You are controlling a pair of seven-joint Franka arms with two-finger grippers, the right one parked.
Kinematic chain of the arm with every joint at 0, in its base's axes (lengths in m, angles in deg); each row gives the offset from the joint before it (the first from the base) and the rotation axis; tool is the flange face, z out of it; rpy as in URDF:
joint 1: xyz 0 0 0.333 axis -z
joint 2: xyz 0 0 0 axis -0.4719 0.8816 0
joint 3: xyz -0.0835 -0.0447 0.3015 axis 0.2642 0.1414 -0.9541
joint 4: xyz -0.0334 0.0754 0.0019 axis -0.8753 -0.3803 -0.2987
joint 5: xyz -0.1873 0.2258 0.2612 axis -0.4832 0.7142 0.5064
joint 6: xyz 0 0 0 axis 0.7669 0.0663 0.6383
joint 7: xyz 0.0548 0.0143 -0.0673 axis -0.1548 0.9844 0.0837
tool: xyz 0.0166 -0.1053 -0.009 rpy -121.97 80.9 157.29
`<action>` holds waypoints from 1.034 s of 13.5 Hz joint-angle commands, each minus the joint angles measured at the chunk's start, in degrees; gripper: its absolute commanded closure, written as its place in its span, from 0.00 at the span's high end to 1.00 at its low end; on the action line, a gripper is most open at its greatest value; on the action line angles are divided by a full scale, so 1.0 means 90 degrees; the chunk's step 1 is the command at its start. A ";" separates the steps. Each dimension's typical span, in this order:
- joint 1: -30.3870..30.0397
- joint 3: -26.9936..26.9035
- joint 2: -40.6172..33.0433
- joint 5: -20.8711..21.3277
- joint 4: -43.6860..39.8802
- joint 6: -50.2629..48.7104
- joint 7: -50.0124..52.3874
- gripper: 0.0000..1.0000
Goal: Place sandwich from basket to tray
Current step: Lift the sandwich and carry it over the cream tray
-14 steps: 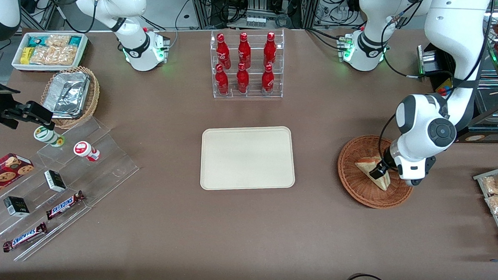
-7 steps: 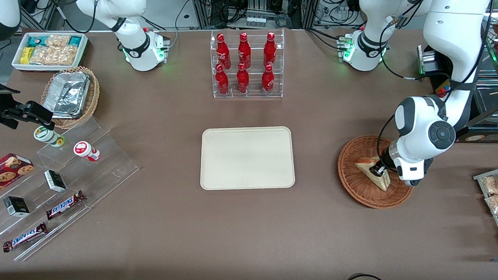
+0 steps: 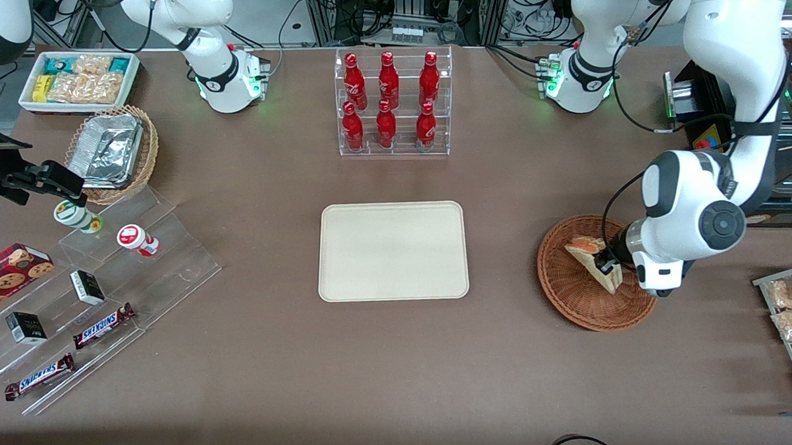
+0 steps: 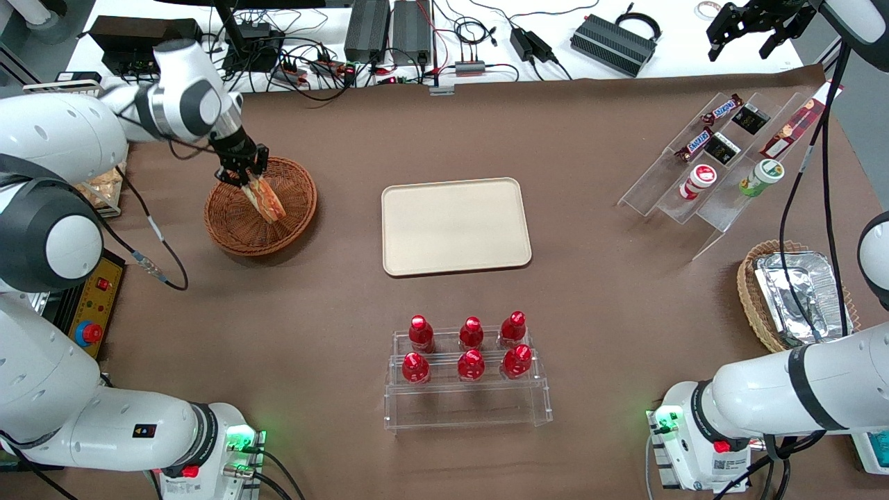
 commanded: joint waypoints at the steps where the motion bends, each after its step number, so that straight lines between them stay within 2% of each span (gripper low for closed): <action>1: 0.0446 -0.0015 0.0016 0.0010 -0.0691 -0.0758 -0.0216 0.00; 7: 0.2105 -0.0015 0.0425 -0.0068 -0.1248 -0.0691 -0.0148 0.00; 10: 0.2887 -0.0005 0.1146 -0.0078 -0.1988 -0.0691 -0.0167 0.00; 14: 0.3348 0.0394 0.2211 -0.0078 -0.3152 -0.0682 -0.0138 0.00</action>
